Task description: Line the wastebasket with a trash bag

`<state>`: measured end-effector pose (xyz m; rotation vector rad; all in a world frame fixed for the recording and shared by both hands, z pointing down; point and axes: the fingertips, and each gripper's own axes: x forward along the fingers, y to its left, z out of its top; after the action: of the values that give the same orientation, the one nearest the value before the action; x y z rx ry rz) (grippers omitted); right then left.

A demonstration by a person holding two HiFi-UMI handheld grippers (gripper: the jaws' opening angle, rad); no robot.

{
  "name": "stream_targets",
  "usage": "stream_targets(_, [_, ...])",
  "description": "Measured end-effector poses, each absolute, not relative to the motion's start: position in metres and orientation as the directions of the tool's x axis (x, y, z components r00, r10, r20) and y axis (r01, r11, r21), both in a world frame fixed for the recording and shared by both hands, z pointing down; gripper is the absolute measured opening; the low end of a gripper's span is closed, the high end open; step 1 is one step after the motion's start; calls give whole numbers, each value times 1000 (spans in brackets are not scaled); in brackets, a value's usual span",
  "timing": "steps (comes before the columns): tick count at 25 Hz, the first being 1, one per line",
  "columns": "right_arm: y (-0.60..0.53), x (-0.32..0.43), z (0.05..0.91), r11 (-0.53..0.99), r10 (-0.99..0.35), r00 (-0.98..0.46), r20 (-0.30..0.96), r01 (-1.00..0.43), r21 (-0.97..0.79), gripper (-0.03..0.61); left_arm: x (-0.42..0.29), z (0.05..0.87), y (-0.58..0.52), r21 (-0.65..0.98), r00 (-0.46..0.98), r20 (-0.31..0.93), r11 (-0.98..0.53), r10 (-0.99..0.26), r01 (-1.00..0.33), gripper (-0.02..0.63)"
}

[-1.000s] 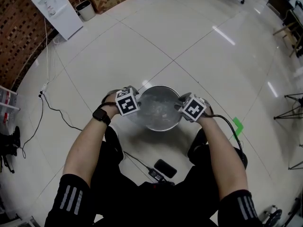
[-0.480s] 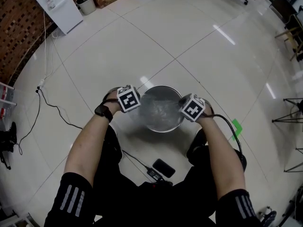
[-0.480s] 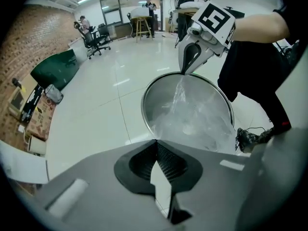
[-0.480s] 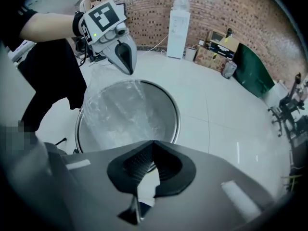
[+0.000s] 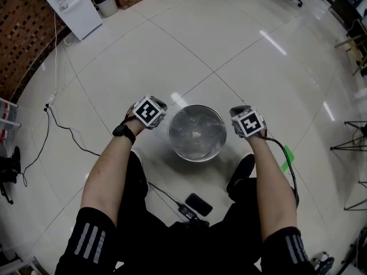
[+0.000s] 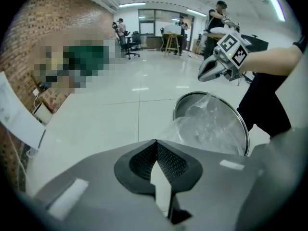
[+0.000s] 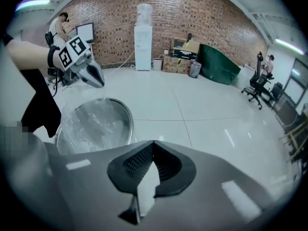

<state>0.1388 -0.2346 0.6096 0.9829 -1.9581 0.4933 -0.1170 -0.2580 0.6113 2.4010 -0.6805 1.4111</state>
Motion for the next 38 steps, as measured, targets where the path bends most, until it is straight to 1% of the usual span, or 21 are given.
stream_targets(2, [-235, 129, 608, 625, -414, -418, 808, -776, -82, 6, -121, 616, -260, 7, 407, 878, -845, -250, -534, -6])
stream_targets(3, [-231, 121, 605, 647, -380, -476, 793, -750, -140, 16, -122, 617, -260, 2, 400, 883, -850, -246, -527, -6])
stream_targets(4, [-226, 111, 602, 672, -340, -524, 781, -716, -189, 81, -122, 617, -259, -3, 394, 886, -855, -242, -519, -5])
stream_targets(5, [-220, 103, 600, 694, -299, -556, 775, -684, -223, 115, -121, 617, -259, -6, 392, 888, -859, -239, -512, -6])
stream_targets(6, [-214, 96, 599, 713, -262, -569, 779, -658, -241, 116, -120, 616, -258, -6, 391, 889, -861, -237, -508, -6])
stream_targets(9, [-193, 82, 606, 763, -159, -540, 826, -599, -245, 126, -117, 615, -256, -3, 393, 890, -866, -229, -500, -6])
stream_targets(11, [-179, 77, 618, 807, -101, -485, 869, -551, -214, 130, -114, 615, -254, -5, 390, 893, -874, -223, -486, -6])
stream_targets(13, [-169, 78, 631, 848, -75, -409, 910, -506, -157, 132, -114, 615, -253, -7, 385, 897, -877, -217, -480, -6])
stream_targets(15, [-167, 80, 637, 879, -96, -345, 934, -469, -83, 119, -115, 616, -251, -7, 383, 898, -877, -216, -480, -6])
stream_targets(16, [-169, 79, 638, 891, -115, -323, 939, -451, -46, 93, -115, 616, -251, -6, 385, 897, -877, -217, -480, -6])
stream_targets(18, [-173, 80, 638, 900, -142, -309, 940, -436, -8, 7, -115, 615, -252, -5, 389, 895, -878, -217, -479, -5])
stream_targets(21, [-180, 89, 632, 849, -163, -336, 928, -526, -42, 6, -115, 612, -254, -3, 398, 890, -876, -222, -482, -6])
stream_targets(25, [-215, 99, 604, 759, -293, -404, 867, -649, -46, 6, -118, 607, -263, -1, 414, 876, -859, -248, -512, -6])
stream_targets(27, [-229, 111, 597, 711, -352, -408, 842, -702, -43, 6, -120, 608, -268, 2, 419, 869, -845, -263, -534, -6])
stream_targets(31, [-250, 138, 603, 596, -445, -361, 820, -802, -31, 6, -128, 612, -278, 26, 426, 855, -797, -294, -603, -6])
stream_targets(38, [-265, 170, 639, 463, -497, -256, 829, -886, 3, 6, -149, 636, -298, 70, 404, 852, -694, -332, -717, -6])
